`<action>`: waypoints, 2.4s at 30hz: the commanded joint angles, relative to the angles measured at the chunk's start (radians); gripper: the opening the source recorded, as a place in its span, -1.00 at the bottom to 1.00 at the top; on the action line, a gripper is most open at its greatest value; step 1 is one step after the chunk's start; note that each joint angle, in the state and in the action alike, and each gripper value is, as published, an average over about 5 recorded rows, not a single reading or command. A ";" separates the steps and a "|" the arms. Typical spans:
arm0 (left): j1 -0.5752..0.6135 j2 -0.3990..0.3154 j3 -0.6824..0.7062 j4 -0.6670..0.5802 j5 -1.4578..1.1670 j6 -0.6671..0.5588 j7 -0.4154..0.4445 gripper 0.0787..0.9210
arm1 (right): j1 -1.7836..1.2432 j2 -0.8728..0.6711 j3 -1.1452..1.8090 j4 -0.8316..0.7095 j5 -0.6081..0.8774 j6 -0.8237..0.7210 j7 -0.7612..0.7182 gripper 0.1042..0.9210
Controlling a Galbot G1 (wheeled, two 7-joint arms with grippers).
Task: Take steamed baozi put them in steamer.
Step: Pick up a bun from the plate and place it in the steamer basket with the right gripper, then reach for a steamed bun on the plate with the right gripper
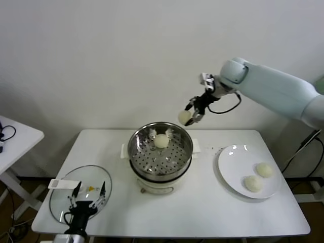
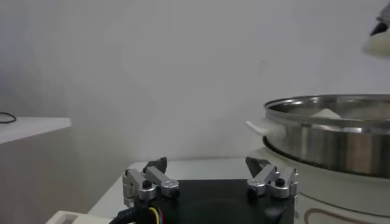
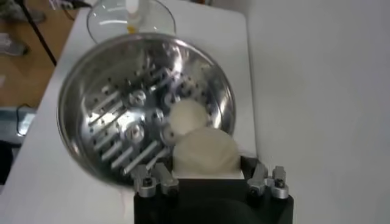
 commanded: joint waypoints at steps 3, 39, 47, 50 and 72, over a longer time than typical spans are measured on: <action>0.020 0.001 0.000 -0.020 0.003 0.004 -0.005 0.77 | -0.063 0.201 -0.031 0.017 0.087 -0.042 0.049 0.49; 0.008 0.011 -0.002 0.005 -0.002 0.021 -0.010 0.77 | -0.183 0.304 -0.039 -0.142 -0.053 0.000 0.016 0.55; 0.009 0.010 -0.001 0.010 -0.001 0.019 -0.010 0.77 | -0.195 0.316 -0.032 -0.161 -0.069 0.006 0.017 0.55; 0.008 0.010 -0.001 0.011 -0.002 0.019 -0.011 0.77 | -0.200 0.320 -0.030 -0.164 -0.073 0.009 0.020 0.59; 0.000 0.006 0.003 0.011 0.000 0.022 -0.012 0.77 | 0.084 0.043 -0.128 0.138 0.006 0.038 -0.079 0.76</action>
